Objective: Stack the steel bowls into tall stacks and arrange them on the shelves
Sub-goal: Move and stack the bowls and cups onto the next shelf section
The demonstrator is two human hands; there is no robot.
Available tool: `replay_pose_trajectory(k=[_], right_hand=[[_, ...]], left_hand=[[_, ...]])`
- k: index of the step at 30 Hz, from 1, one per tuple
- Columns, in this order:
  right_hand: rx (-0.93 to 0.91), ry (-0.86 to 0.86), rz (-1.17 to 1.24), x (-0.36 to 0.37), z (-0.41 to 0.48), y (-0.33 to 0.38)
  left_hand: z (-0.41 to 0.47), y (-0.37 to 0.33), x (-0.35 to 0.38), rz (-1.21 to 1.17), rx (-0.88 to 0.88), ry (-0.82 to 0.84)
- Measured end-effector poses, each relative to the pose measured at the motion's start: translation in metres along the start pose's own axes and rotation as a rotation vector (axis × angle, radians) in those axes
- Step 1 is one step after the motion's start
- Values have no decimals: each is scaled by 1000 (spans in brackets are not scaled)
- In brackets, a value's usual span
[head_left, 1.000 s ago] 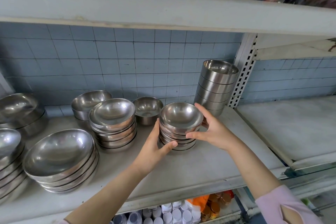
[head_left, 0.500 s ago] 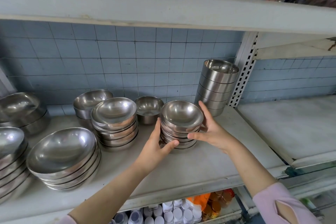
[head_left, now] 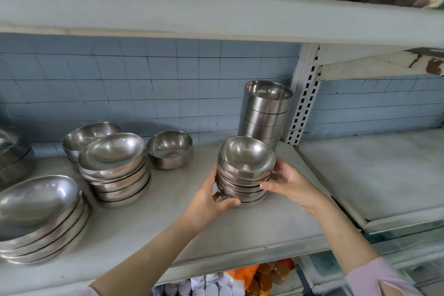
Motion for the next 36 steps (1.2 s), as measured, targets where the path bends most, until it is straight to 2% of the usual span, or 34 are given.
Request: replay_pose_trajectory(k=[5,10,16,19,21,24,27,29,32,36], right_hand=[[21,8,-1,-66,-8,-5],[19,67,10,-118,-1,-10],[-10,152,35,-146,15,-12],[-15,161,52,-145,14,-16],[-30,73,99,-144,7,-22],[-64,-151,146,-144,-16,-40],[-57,-367,109,-134,-53,-49],[-84,-450,93,-120,-74,-48],[-131,-447,84,-86,-88,-40],[-128,-319,84,-24,-75,-24]], left_hand=[[26,-13,63,-24,1,13],[49,-20,108,-20,-14,-59],[62,-20,133,5,-46,-136],[59,-20,133,53,-69,-116],[54,-17,130,109,-82,-95],[37,-13,116,209,-153,-115],[18,-4,88,317,-174,-145],[5,2,61,372,-184,-187],[-16,9,18,391,-208,-254],[-46,8,-33,485,-220,-294]])
Point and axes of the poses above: each hand's wrist, its own z-axis towards the middle knuckle, its own x-axis out of the palm, y = z × x, the point moved 7 cm from there along z, towards the middle knuckle, and after that the axes turned 6 degrees about z, right-handed, at the moved point
